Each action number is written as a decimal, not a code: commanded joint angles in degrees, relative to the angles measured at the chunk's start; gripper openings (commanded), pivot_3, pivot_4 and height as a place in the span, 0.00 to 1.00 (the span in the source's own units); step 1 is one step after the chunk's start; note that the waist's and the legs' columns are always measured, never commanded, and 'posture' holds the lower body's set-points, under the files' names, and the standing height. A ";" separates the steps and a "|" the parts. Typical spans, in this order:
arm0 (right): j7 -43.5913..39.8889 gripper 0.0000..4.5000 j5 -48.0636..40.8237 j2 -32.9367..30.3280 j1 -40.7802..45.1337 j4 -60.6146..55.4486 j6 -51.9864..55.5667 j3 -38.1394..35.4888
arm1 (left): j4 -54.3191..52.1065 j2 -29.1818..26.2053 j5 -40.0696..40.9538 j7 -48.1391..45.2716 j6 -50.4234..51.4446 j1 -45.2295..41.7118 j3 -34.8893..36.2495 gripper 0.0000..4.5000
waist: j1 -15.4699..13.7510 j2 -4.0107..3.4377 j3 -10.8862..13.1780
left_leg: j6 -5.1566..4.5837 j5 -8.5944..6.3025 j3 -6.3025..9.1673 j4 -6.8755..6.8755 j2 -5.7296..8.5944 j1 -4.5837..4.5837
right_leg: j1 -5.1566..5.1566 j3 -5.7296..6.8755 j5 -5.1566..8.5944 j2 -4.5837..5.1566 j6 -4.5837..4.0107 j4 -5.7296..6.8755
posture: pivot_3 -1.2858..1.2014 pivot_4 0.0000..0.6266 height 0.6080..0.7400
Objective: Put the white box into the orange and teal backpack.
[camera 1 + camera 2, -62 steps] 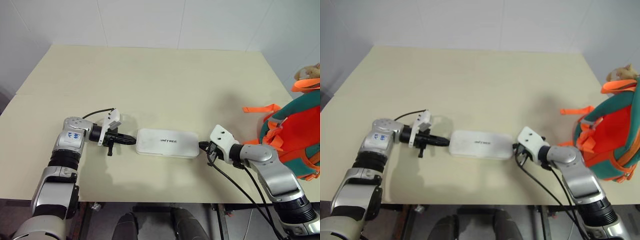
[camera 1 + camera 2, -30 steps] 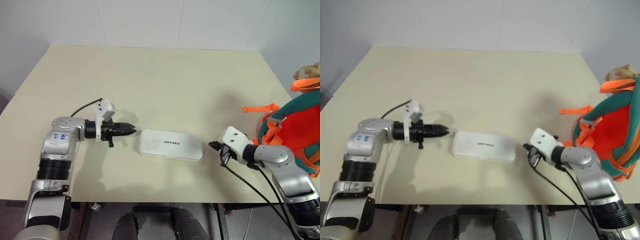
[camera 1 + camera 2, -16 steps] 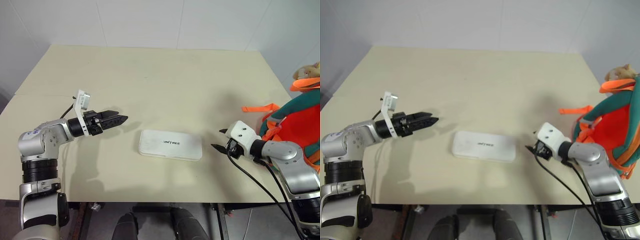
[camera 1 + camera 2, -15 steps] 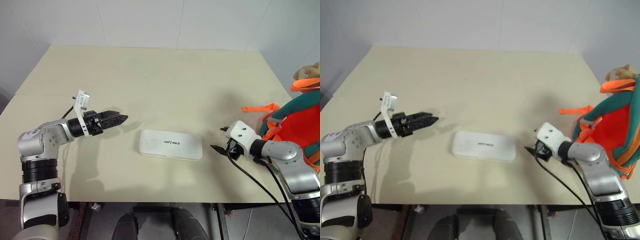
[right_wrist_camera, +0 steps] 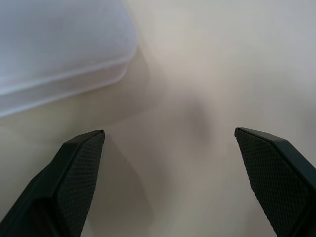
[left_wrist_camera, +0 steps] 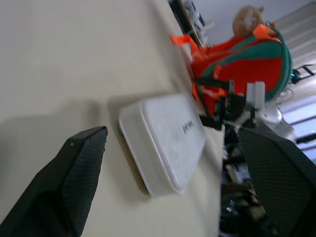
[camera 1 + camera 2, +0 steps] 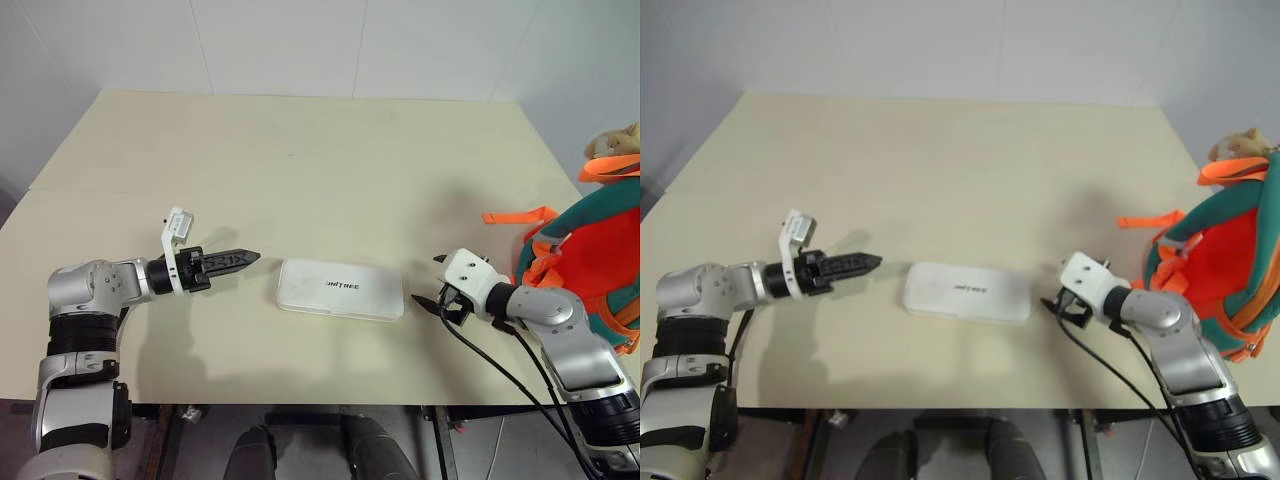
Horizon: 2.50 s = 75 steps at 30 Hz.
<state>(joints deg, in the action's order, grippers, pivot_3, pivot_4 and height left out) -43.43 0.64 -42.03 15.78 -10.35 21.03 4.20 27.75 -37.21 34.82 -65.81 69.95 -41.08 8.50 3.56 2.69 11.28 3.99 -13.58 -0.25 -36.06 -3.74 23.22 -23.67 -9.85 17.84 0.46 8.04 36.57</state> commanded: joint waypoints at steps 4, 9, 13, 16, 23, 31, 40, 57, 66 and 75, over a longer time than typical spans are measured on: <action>0.82 0.99 0.55 1.15 1.61 -0.49 -0.51 0.37 | 8.15 -0.76 -0.09 -8.77 1.99 -5.97 -6.56 1.00 | -0.03 0.00 0.00 | 0.01 0.00 0.00 0.03 0.01 0.01 | -0.01 0.01 0.01 0.00 -0.02 -0.02 | 0.52 0.24 1.00; 1.14 0.99 0.65 1.16 1.13 -0.77 -0.84 0.00 | 11.22 -1.73 -2.68 -14.77 1.60 -7.73 -14.07 1.00 | 0.04 0.00 0.00 | 0.03 -0.01 0.00 0.14 0.01 0.01 | -0.05 0.01 0.07 0.00 -0.07 -0.02 | 0.52 0.24 1.00; 1.42 0.99 0.68 1.20 1.10 -1.04 -0.73 -0.08 | 12.23 -2.98 -4.73 -18.31 0.85 -8.58 -18.77 1.00 | 0.04 0.00 0.00 | 0.03 -0.01 0.01 0.13 0.01 0.02 | -0.06 0.02 0.08 0.00 -0.08 -0.02 | 0.52 0.24 1.00; 1.73 0.99 0.46 1.59 0.91 -1.54 -0.53 -0.03 | 13.73 -3.62 -6.85 -19.96 -0.64 -9.74 -21.27 1.00 | 0.00 0.00 0.00 | 0.03 -0.01 0.01 0.11 0.01 0.02 | -0.05 0.02 0.08 0.00 -0.08 -0.02 | 0.52 0.24 1.00; 1.98 0.99 0.34 2.29 0.55 -1.86 -0.57 0.10 | 19.43 -1.88 -10.88 -20.73 -3.48 -13.64 -22.87 1.00 | -0.05 0.00 0.00 | 0.02 -0.01 0.02 0.11 0.01 0.03 | -0.05 0.02 0.09 0.00 -0.08 -0.03 | 0.52 0.24 1.00; 1.56 0.99 -0.11 2.41 0.93 -1.39 -1.72 0.05 | 21.98 2.03 -13.67 -20.62 -5.31 -16.52 -23.43 1.00 | -0.15 0.00 0.00 | 0.02 -0.01 0.02 0.11 0.01 0.04 | -0.05 0.02 0.08 0.00 -0.07 -0.03 | 0.52 0.24 1.00; 1.54 0.99 -0.16 2.73 0.95 -1.83 -1.68 0.27 | 26.85 7.62 -15.84 -18.70 -10.59 -18.41 -21.02 1.00 | -0.30 0.00 0.00 | 0.02 -0.01 0.03 0.06 0.01 0.03 | -0.03 0.02 0.07 0.00 -0.04 -0.01 | 0.52 0.24 1.00; 2.18 1.00 -0.81 2.33 -1.71 -5.14 -0.33 -1.64 | 31.46 10.69 -17.01 -20.06 -13.42 -20.92 -16.28 0.45 | -0.23 0.00 0.00 | 0.02 -0.01 0.07 0.10 0.04 0.06 | -0.02 0.02 0.06 0.00 0.00 -0.02 | 0.52 0.24 1.00; 7.01 1.00 -2.82 5.52 -4.80 -11.48 2.67 -6.68 | 31.82 11.67 -13.99 -16.68 -8.72 -21.41 -9.16 0.29 | -0.22 0.00 0.00 | 0.02 -0.01 0.10 0.09 0.04 0.06 | -0.02 0.03 0.07 0.00 0.00 -0.01 | 0.52 0.24 1.00; 18.36 1.00 -6.06 15.94 -13.60 -26.00 4.01 -17.39 | 26.18 12.03 -6.76 -8.34 -2.35 -19.32 3.33 0.29 | -0.41 0.00 0.00 | 0.02 -0.01 0.22 0.16 0.04 0.07 | -0.03 0.12 0.10 -0.01 -0.02 0.04 | 0.52 0.24 1.00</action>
<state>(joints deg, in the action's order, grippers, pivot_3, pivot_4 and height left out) -27.61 -4.28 -27.27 4.01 -31.37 26.02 -10.40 57.15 -25.04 24.69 -75.04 65.87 -60.39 8.94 3.15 2.69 11.28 4.01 -13.60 0.00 -35.86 -3.70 23.29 -23.69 -9.71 17.98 0.46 8.02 36.61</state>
